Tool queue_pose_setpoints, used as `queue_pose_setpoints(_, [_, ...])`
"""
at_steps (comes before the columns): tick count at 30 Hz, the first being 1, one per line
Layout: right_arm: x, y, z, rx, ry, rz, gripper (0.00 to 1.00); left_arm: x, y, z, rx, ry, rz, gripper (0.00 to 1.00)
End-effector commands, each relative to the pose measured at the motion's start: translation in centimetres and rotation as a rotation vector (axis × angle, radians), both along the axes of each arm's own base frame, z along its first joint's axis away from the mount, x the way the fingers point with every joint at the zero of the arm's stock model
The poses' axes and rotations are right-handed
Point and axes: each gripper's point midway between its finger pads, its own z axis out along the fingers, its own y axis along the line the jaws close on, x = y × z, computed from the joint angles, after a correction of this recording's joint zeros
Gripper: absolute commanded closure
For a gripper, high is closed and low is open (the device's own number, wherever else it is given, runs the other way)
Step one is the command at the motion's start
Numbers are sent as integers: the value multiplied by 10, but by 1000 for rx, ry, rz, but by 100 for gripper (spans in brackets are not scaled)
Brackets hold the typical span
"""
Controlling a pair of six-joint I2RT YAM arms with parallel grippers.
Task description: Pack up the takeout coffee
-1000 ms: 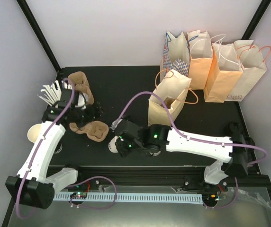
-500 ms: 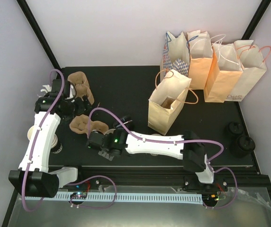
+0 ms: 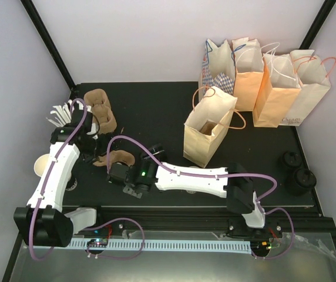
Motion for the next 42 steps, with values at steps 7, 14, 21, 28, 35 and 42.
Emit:
queue_pose_setpoints(7, [-16,-6,102,301,46,51,22,-20,-37,7,-180,-113,-161,6])
queue_pose_setpoints(14, [8,-50,131,441,115,-111,21,-56,-67,-11,-238,-74,-269,15])
queue_pose_setpoints(21, [17,-79,131,491,123,-171,20,-65,-78,-36,-112,-8,-315,17])
queue_pose_setpoints(28, [14,-96,128,507,127,-204,20,-65,-74,-60,-47,34,-309,37])
queue_pose_setpoints(35, [14,-112,126,514,121,-231,20,-65,-79,-65,-10,62,-335,56])
queue_pose_setpoints(42, [12,-126,126,525,118,-241,21,-72,-78,-69,24,98,-342,85])
